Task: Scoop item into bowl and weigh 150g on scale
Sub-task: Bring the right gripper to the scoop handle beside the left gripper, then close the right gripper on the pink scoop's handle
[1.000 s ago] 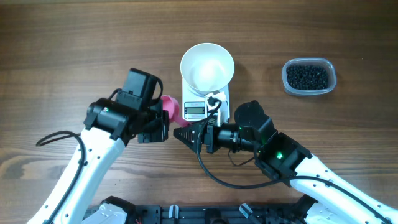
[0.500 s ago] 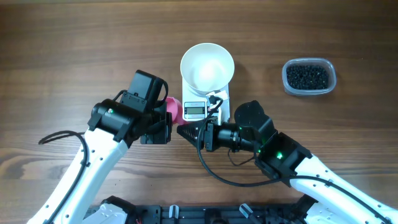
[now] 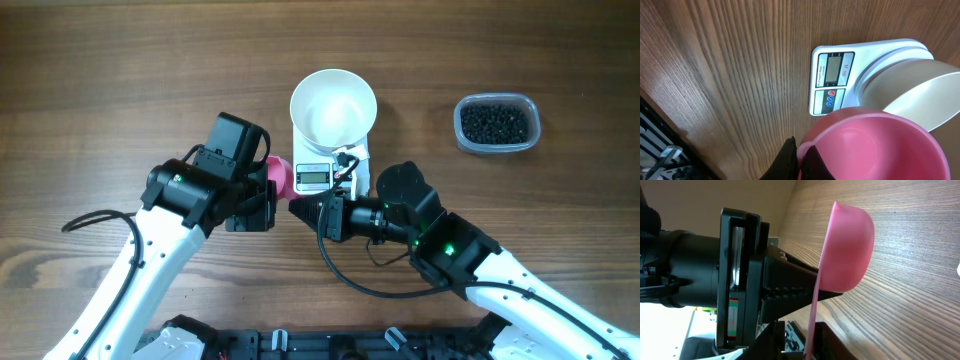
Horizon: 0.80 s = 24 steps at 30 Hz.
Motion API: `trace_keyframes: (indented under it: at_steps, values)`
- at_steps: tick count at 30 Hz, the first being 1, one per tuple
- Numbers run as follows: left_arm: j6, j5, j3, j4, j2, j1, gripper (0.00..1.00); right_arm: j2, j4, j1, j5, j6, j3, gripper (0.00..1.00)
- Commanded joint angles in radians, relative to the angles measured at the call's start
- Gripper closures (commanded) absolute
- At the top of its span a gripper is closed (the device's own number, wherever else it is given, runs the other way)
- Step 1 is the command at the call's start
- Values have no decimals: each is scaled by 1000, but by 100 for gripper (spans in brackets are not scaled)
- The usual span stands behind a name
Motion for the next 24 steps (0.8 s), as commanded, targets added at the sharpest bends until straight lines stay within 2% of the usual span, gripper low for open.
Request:
trace_keyframes:
  at_steps: [1,19,24]
  values:
    - [-17,-18,5,-1,1,-4,96,7,8,4,6,7,15,77]
    - [-17,-18,5,-20,1,-4,96,8,8,4,11,31,15,78]
    - [-17,-18,5,-20,1,-4,96,8,8,4,11,34,15,82]
